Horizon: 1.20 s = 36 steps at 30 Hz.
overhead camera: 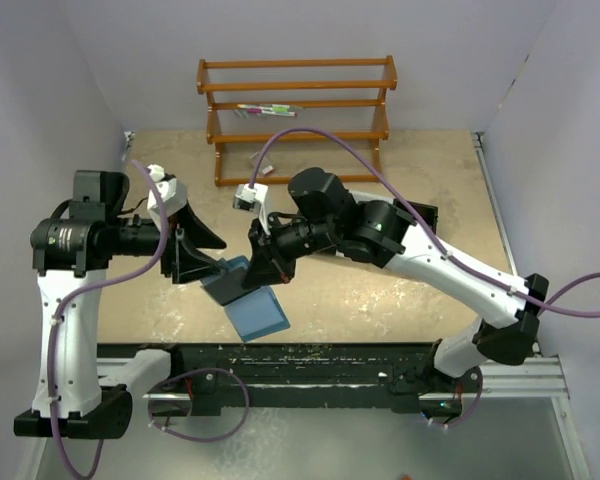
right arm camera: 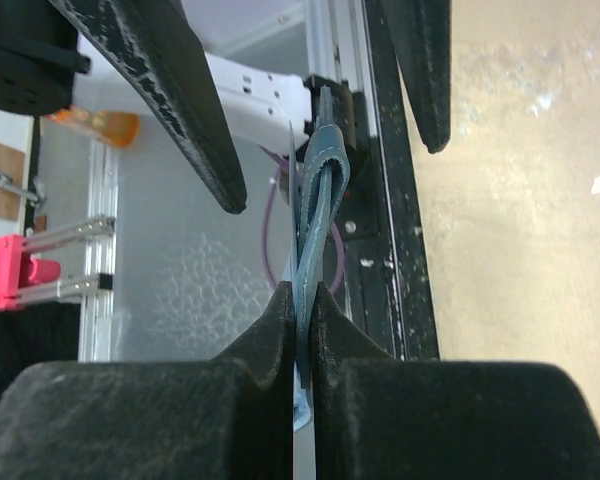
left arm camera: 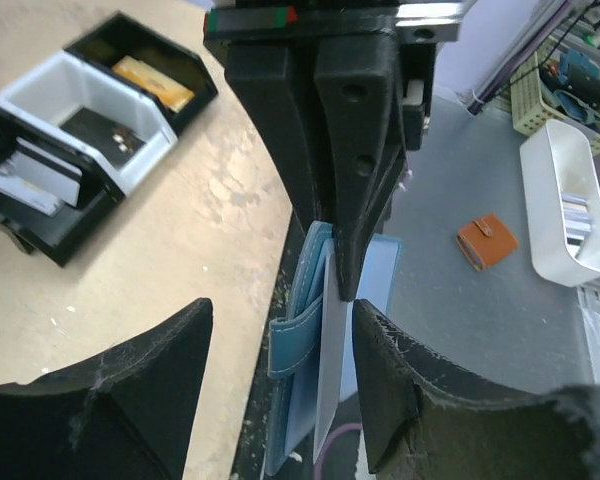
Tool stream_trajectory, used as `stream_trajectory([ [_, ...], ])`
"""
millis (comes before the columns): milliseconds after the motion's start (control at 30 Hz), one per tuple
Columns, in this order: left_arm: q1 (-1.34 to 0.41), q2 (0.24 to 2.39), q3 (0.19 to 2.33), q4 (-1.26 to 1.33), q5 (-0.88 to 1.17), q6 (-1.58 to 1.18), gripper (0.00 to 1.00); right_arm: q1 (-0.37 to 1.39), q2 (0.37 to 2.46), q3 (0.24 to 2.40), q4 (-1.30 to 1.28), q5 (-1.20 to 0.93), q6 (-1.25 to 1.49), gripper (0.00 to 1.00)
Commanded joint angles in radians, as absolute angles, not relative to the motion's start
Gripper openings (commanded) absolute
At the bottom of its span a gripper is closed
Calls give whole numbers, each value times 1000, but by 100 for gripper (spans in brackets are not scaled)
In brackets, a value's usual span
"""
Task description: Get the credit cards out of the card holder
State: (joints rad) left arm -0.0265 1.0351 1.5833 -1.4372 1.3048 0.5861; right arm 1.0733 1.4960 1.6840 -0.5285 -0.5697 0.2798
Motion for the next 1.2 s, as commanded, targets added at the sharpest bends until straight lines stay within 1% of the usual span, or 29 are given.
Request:
stream_trajectory([
  [0, -43, 1033, 1550, -1548, 1322, 738, 61, 1076, 1510, 1807, -677, -574, 172, 0],
  [100, -44, 1026, 1538, -1548, 1304, 754, 62, 1076, 1536, 1863, -721, -570, 140, 0],
  [200, -44, 1020, 1522, -1548, 1278, 768, 70, 1074, 1551, 1901, -759, -559, 114, 0],
  [233, -45, 1019, 1517, -1548, 1277, 766, 71, 1074, 1557, 1916, -769, -557, 106, 0],
  [400, -44, 1009, 1511, -1546, 1302, 771, 70, 1074, 1581, 1970, -812, -557, 86, 0],
  [467, -45, 1011, 1508, -1546, 1307, 775, 65, 1074, 1592, 1993, -824, -558, 77, 0],
  [500, -45, 1012, 1507, -1546, 1312, 777, 60, 1074, 1597, 2002, -830, -559, 74, 0],
  [567, -46, 1018, 1505, -1546, 1336, 776, 47, 1075, 1608, 2026, -838, -562, 65, 0],
  [600, -46, 1025, 1504, -1546, 1350, 770, 34, 1075, 1612, 2034, -841, -563, 62, 0],
  [633, -46, 1029, 1502, -1543, 1366, 760, 26, 1075, 1617, 2042, -841, -563, 61, 0],
  [700, -46, 1038, 1492, -1539, 1401, 733, 18, 1074, 1628, 2054, -838, -564, 56, 0],
  [733, -45, 1044, 1485, -1539, 1418, 723, 16, 1075, 1629, 2057, -831, -559, 57, 4],
  [800, -45, 1051, 1474, -1526, 1443, 693, 11, 1070, 1621, 2055, -801, -510, 73, 19],
  [867, -45, 1050, 1461, -1458, 1457, 598, 5, 1042, 1594, 2039, -749, -426, 115, 45],
  [900, -45, 1046, 1449, -1402, 1459, 523, 1, 1021, 1574, 2014, -712, -388, 148, 52],
  [933, -44, 1037, 1436, -1342, 1459, 447, 0, 987, 1541, 1985, -668, -372, 189, 53],
  [967, -44, 1019, 1422, -1237, 1458, 325, 0, 960, 1510, 1952, -619, -354, 235, 57],
  [1000, -44, 999, 1405, -1131, 1452, 215, 0, 932, 1469, 1911, -573, -317, 286, 66],
  [1033, -44, 975, 1376, -1010, 1435, 74, 0, 914, 1425, 1873, -528, -265, 335, 72],
  [1067, -43, 948, 1347, -872, 1405, -64, 0, 909, 1385, 1834, -492, -204, 378, 75],
  [1133, -44, 892, 1292, -644, 1314, -281, 0, 907, 1273, 1745, -407, -143, 467, 76],
  [1167, -43, 871, 1280, -586, 1255, -333, 0, 908, 1227, 1692, -360, -93, 503, 76],
])
